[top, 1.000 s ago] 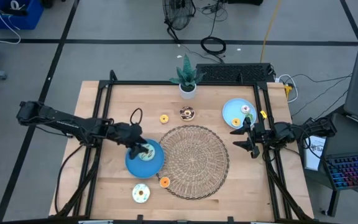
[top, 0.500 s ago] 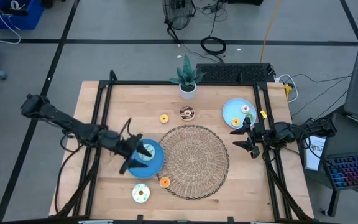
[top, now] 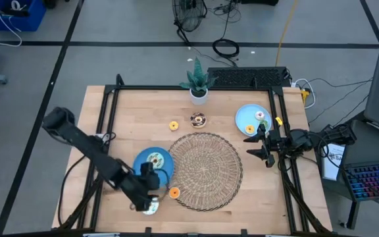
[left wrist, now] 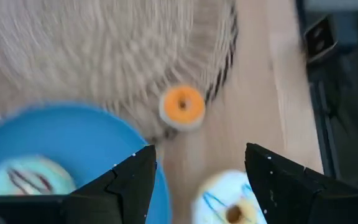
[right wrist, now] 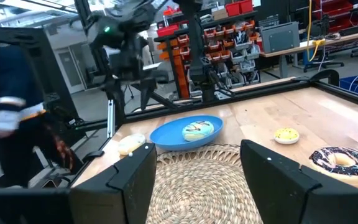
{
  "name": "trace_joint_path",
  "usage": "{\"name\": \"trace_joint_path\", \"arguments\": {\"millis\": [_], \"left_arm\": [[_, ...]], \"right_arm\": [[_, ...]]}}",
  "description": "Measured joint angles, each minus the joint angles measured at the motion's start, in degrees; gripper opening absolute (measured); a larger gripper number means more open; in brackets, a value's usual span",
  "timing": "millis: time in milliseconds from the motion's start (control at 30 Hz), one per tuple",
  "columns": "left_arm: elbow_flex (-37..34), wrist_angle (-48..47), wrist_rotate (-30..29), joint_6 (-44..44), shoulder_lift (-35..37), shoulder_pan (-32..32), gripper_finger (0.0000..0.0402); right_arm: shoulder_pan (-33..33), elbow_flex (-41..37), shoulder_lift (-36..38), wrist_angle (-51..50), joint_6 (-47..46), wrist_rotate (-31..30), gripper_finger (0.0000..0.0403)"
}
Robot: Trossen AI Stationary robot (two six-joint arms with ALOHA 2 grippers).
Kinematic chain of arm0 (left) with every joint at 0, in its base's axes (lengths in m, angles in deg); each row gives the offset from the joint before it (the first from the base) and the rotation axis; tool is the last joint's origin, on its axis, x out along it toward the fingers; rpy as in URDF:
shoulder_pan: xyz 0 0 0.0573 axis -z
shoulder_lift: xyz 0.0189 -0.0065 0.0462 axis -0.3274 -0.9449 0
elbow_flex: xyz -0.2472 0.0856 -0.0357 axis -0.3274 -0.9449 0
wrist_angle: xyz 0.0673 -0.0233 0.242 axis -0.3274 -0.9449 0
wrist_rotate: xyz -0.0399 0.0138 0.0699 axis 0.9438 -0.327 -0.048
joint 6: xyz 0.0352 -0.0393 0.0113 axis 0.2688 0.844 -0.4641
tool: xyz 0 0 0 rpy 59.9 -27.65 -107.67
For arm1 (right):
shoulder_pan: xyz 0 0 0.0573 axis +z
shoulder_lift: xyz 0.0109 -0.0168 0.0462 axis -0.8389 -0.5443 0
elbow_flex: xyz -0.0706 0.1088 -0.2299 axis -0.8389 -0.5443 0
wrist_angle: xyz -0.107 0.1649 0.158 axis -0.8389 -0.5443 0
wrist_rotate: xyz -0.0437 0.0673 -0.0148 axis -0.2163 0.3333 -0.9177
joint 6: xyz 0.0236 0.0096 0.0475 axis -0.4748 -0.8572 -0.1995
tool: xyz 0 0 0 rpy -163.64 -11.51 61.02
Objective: Pick & Place donuts
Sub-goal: Put the large white donut on the blue plate
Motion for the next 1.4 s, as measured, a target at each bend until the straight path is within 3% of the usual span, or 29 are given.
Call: {"name": "trace_joint_path", "arguments": {"millis": [200,400,667,867,1100,1400], "left_arm": [[10.12,-11.49,3.59,9.51,-10.78,2.68,0.0246],[16.58,-17.46,4.87,19.62,-16.29,4.96,0.0246],[17.61,-17.55,7.85,43.9,-18.94,9.21,0.0246],[17.61,-17.5,6.42,55.96,-20.85,11.72,0.0246],[17.55,-18.18,5.67,62.03,-21.85,10.95,0.0246],[17.55,-25.36,8.93,69.75,-21.88,9.88,0.0246]], "right_arm": [[-0.01,0.0,0.0,0.01,0.0,0.0,0.0219],[-0.01,0.0,0.0,0.01,0.0,0.0,0.0219],[0.0,0.0,0.0,0.0,0.0,0.0,0.0219],[-0.02,0.0,0.0,0.0,0.0,0.0,0.0219],[0.0,0.0,0.0,0.0,0.0,0.0,0.0219],[-0.02,0.0,0.0,0.0,0.0,0.0,0.0219]]}}
